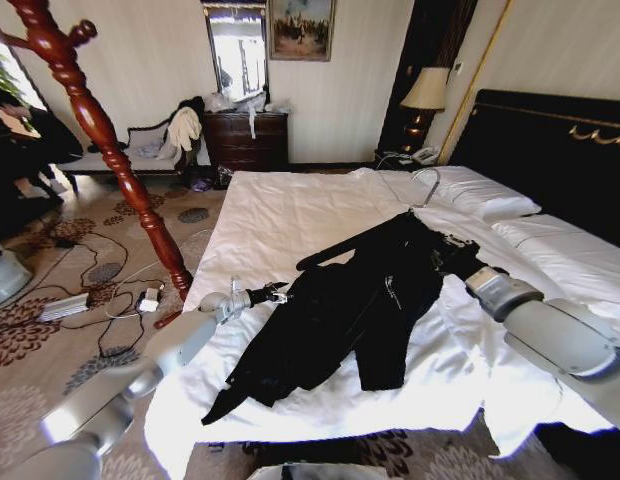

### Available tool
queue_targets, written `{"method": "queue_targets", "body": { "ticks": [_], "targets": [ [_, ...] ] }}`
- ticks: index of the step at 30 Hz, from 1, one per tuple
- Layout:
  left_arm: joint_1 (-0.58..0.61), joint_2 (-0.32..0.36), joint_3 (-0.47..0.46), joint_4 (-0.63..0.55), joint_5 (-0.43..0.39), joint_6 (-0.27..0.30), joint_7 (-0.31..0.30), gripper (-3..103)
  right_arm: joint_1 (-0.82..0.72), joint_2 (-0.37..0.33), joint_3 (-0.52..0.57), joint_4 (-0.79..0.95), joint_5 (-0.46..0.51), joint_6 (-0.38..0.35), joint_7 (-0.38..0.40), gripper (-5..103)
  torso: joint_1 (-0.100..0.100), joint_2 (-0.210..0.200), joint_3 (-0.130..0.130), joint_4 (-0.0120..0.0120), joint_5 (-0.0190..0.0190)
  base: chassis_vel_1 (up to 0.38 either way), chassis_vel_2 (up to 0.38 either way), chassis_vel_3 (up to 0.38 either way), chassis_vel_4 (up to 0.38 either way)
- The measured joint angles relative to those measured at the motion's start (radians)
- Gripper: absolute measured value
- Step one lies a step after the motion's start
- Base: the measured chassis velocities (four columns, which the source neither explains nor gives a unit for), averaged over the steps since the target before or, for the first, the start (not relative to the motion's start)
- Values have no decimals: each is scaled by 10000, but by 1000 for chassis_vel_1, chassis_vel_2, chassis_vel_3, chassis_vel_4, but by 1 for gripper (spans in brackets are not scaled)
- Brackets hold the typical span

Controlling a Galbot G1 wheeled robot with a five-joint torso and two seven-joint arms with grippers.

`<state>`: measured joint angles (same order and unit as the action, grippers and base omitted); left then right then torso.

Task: Pick up the clothes from the bed and hang them on the clothes hanger.

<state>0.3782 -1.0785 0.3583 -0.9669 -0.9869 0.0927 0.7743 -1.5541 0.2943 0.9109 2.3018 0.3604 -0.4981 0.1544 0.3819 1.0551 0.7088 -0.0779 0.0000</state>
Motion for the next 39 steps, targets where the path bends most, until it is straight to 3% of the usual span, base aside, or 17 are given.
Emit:
{"method": "queue_targets", "body": {
  "ticks": [3, 5, 6, 7, 9, 11, 17, 19, 20, 21, 24, 33, 34, 35, 39],
  "targets": [
    [86, 17, 109, -121, -52, 14, 23, 65, -8, -2, -14, -3, 38, -16, 16, 20, 0, 0, 0, 0, 0, 0, 0, 0, 0],
    [97, 20, 115, -130, -52, 14, 24, 65, -8, -2, -17, -3, 39, -17, 17, 20, -1, 0, 0, 0, 0, 0, 0, 0, 0],
    [144, 24, 125, -145, -57, 17, 24, 55, -19, -3, -25, -1, 45, -21, 20, 20, 0, 0, 0, 1, 0, 0, 0, 0, 0],
    [165, 26, 126, -155, -64, 20, 17, 55, -39, -10, -25, 11, 45, -22, 21, 20, -1, 0, 0, 1, 0, 0, 0, 0, 0],
    [196, 36, 128, -201, -95, 32, -8, 43, -60, -22, -25, 41, 50, -23, 21, 20, -1, 0, 0, 1, -1, 0, 0, 0, 0],
    [203, 45, 131, -223, -105, 37, -28, 43, -60, -24, -25, 46, 55, -24, 21, 20, -1, 0, 0, 1, -1, 0, 0, 0, 0],
    [256, 175, 112, -514, -244, 47, -330, 16, -66, 17, -25, 53, 52, -24, 21, 20, -1, 1, 0, 1, -1, 0, 0, 0, 0],
    [259, 207, 101, -568, -269, 47, -366, 16, -74, 35, -25, 53, 41, -24, 21, 20, -1, 0, 0, 0, -1, 0, 0, 0, 0],
    [261, 314, 61, -735, -342, 51, -451, 5, -104, 84, -30, 38, -17, -17, 20, 20, -1, 0, 0, -1, -2, 0, 0, 0, 0],
    [261, 420, 44, -865, -396, 52, -500, 2, -119, 113, -33, 17, -46, -10, 20, 20, -2, 0, 0, -2, -2, 0, 0, 0, 0],
    [261, 656, 33, -1151, -502, 57, -570, 1, -139, 144, -36, -13, -85, 0, 16, 20, -2, 0, 0, -2, -1, 0, 0, 0, 0],
    [480, 2412, -816, -3402, -1356, 171, -1265, 0, 21, 170, -192, -224, -279, 114, -45, 20, -1, 0, 0, 0, -2, 0, 0, 0, 0],
    [534, 2749, -1041, -3845, -1499, 188, -1367, 0, 30, 184, -202, -257, -329, 136, -57, 20, -2, 0, 0, 0, -2, 0, 0, 0, 0],
    [780, 3665, -1729, -5051, -1706, 191, -1625, 0, 94, 221, -239, -331, -392, 176, -89, 20, -2, 1, 0, 3, -3, 0, 0, 0, 0],
    [1110, 4290, -2803, -6435, -1834, 139, -2043, 0, 308, 270, -293, -345, -314, 180, -101, 20, -2, 1, -1, 3, -1, 0, 0, 0, 0]
  ]
}}
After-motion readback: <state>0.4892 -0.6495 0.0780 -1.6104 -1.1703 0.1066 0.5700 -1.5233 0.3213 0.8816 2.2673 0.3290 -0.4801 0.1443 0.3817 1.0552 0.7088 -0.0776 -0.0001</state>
